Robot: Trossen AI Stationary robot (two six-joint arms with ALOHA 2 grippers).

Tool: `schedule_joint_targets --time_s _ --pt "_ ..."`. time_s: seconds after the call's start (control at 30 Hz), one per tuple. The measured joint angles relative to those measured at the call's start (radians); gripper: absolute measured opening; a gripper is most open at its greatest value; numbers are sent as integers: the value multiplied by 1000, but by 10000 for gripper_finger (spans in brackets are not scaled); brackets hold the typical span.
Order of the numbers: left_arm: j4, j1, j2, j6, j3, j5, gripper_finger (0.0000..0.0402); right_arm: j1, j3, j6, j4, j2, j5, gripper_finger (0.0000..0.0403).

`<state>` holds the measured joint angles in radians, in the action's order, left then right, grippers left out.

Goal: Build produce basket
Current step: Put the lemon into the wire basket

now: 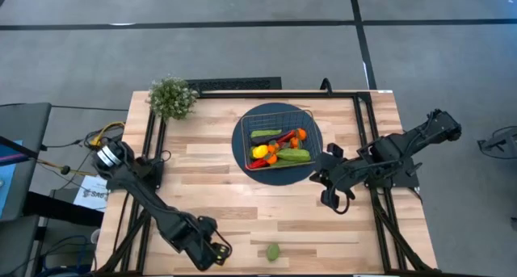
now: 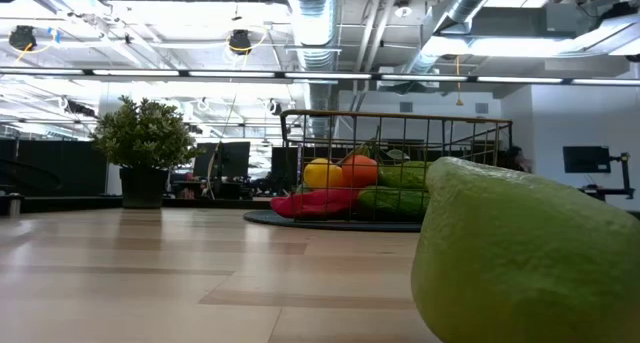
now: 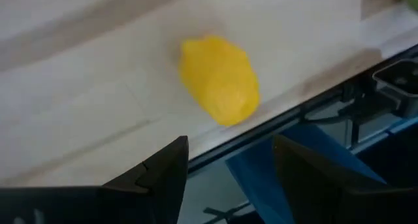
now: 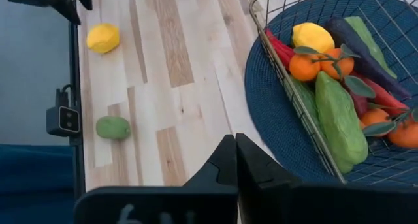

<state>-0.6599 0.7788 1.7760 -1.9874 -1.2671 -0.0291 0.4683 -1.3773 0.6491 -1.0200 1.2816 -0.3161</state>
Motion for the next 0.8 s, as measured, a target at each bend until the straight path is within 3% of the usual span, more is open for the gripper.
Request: schedule_joint_targets --time_s 0.2,0.37,0.5,0.8 --pt "0 0 27 -27 0 -44 205 0 0 -7 3 0 2 5" --pt "-62 -5 27 -62 -1 52 196 0 0 -17 4 0 2 5" --pt "-64 -17 27 -94 -1 52 184 0 0 -22 5 0 2 5" --pt "76 -9 27 -24 -1 57 176 0 0 -30 4 -1 3 6"
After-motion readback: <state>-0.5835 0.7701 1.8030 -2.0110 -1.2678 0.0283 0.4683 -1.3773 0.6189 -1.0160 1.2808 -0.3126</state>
